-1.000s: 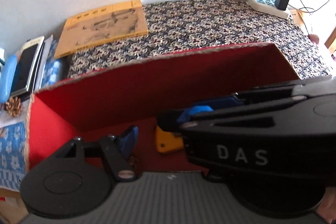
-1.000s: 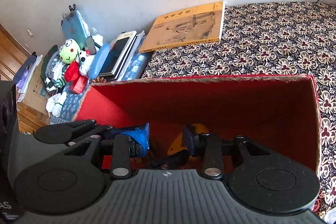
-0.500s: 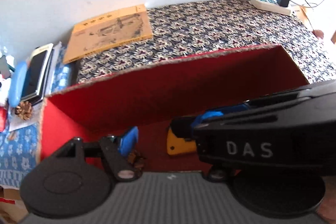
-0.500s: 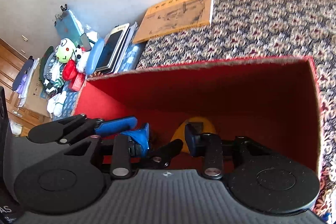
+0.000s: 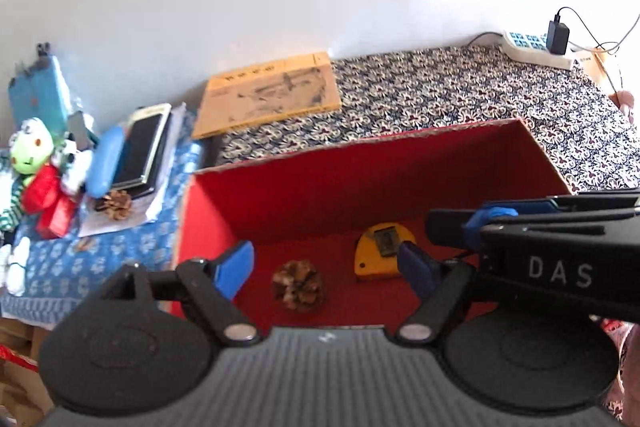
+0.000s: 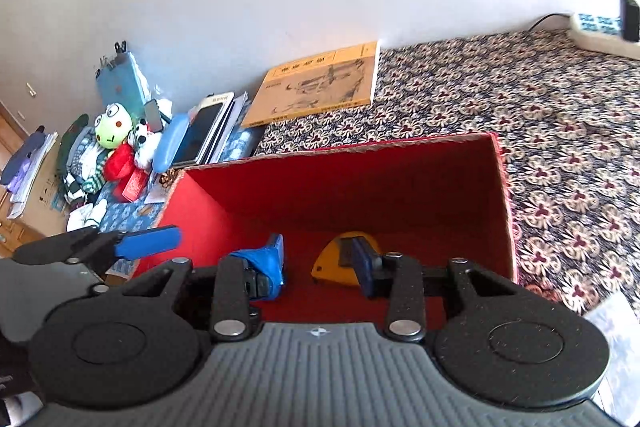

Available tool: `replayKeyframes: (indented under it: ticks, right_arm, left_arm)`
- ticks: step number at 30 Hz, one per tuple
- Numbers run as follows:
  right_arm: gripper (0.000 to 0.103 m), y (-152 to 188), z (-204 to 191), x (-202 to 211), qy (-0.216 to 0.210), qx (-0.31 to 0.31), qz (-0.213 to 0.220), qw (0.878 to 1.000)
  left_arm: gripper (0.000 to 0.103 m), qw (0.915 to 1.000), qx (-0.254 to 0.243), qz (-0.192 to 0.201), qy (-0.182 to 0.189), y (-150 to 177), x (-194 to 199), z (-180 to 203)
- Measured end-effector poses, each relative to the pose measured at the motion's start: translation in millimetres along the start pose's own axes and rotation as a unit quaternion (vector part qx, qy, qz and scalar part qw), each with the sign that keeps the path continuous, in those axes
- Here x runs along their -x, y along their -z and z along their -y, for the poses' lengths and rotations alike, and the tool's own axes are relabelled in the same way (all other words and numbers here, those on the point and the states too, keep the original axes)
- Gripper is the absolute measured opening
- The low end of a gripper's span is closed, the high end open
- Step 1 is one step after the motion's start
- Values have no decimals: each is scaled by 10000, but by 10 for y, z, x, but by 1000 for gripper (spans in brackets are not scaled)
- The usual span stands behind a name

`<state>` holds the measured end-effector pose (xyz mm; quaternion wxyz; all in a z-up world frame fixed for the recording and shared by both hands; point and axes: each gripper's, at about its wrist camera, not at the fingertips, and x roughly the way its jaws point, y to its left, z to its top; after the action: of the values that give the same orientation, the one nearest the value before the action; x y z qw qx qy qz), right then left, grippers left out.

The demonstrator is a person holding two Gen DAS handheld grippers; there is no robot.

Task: Organize rigid objects
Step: 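Open the right tool to release the tape measure inside the box, then move the right tool back to the white tape roll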

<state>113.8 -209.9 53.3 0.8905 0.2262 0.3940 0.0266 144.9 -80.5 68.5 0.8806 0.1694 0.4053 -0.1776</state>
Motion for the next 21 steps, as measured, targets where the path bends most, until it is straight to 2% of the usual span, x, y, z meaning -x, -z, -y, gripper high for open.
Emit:
replayKeyframes:
  ticks: [10, 15, 21]
  right_arm:
    - [22, 322, -232, 467, 144, -19, 603, 9981]
    - [22, 495, -265, 631, 167, -95, 713, 9973]
    - [22, 649, -282, 748, 171, -89, 706, 9973]
  left_arm:
    - [89, 9988, 150, 256, -381, 265, 504, -91]
    - [90, 9978, 92, 303, -577, 418, 661, -62]
    - [92, 9977, 181, 192, -617, 576, 762, -23]
